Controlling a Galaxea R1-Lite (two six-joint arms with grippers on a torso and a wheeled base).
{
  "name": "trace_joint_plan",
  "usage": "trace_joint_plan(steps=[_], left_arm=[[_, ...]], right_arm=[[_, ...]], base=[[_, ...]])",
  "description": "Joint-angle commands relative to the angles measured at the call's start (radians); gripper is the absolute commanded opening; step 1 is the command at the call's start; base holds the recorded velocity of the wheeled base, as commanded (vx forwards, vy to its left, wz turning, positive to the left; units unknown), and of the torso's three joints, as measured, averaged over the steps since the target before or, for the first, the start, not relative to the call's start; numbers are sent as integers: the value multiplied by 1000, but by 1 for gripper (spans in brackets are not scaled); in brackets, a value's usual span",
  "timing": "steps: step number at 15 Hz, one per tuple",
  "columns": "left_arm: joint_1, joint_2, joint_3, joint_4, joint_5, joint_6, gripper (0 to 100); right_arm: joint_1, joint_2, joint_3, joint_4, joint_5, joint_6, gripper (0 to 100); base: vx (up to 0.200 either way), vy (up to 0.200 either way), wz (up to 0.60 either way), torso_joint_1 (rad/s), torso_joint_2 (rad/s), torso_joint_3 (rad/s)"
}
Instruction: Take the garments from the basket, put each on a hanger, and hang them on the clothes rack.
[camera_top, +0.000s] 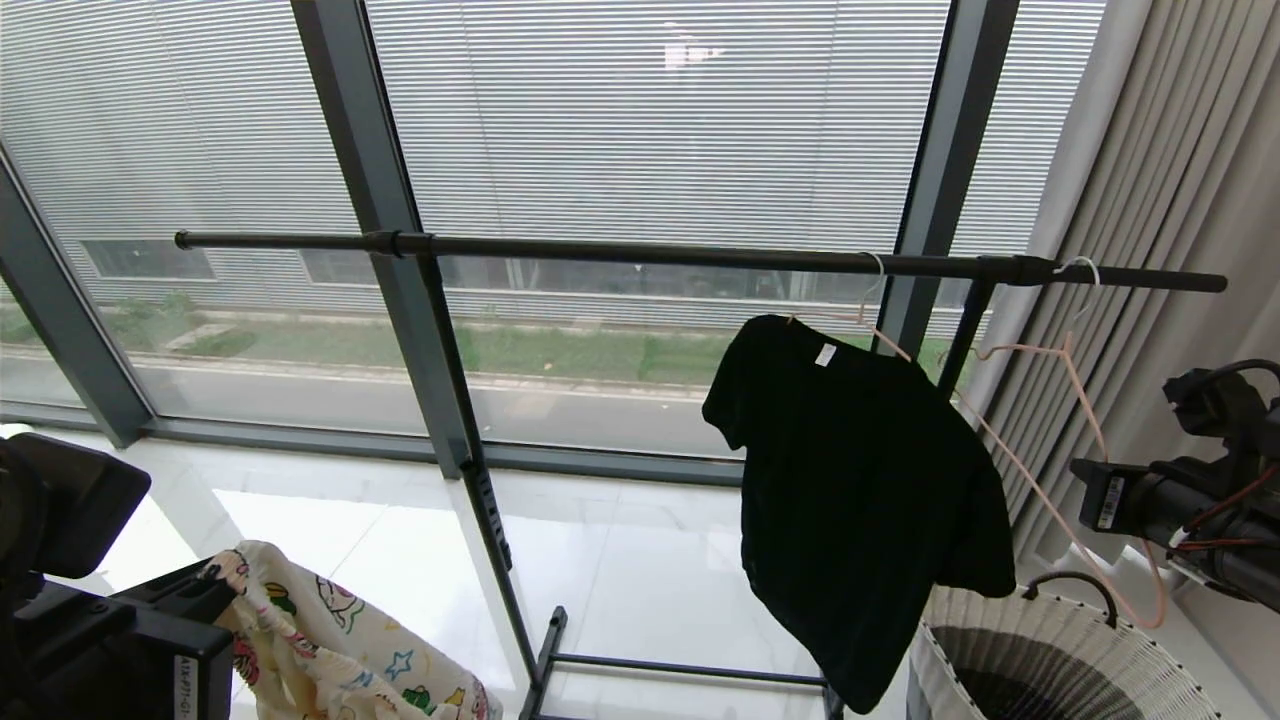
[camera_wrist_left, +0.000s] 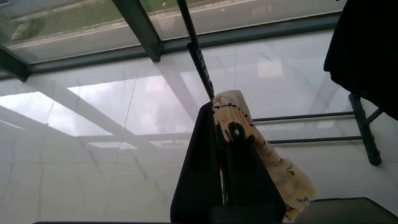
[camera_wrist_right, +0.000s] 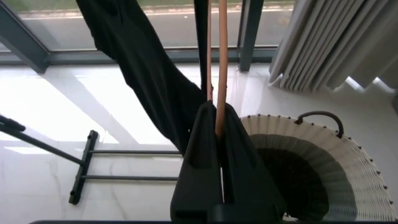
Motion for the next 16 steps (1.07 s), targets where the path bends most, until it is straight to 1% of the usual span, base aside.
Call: trace_joint_plan(steps=[1,4,8,9,10,11,13,15,16], left_arm=[[0,2,1,0,1,-1,0],[0,3,4,0,0,-1,0],[0,5,10,0,-3,-2,0],[0,6,19,0,-3,-1,0],[-2,8,24,0,-3,-1,0],[-3,9,36,0,-3,-1,0],[-5,15,33,0,-5,-1,0],[-3,42,4,-1,-16,-4,0],[-3,97,-51,-10,-43,-11,0]], right_arm=[[1,-3,-1,0,0,-1,0],[4,-23,1,0,5,-6,0],[53,-103,12,1,9,-9,0],[74,-137,18,4,28,-10,0],[83,-155,24,4,45,-10,0],[122,-212,36,6,85,-33,0],[185,-256,50,6,95,-79,0],[280,-288,81,6,95,-116,0],[398,-311,137,6,95,-156,0]], base=[[-200,0,0,2,2,-2],[-200,0,0,2,2,2],[-200,0,0,1,2,4],[-200,0,0,-2,2,2],[0,0,0,0,0,0],[0,0,0,0,0,0],[0,0,0,0,0,0],[0,0,0,0,0,0],[0,0,0,0,0,0]])
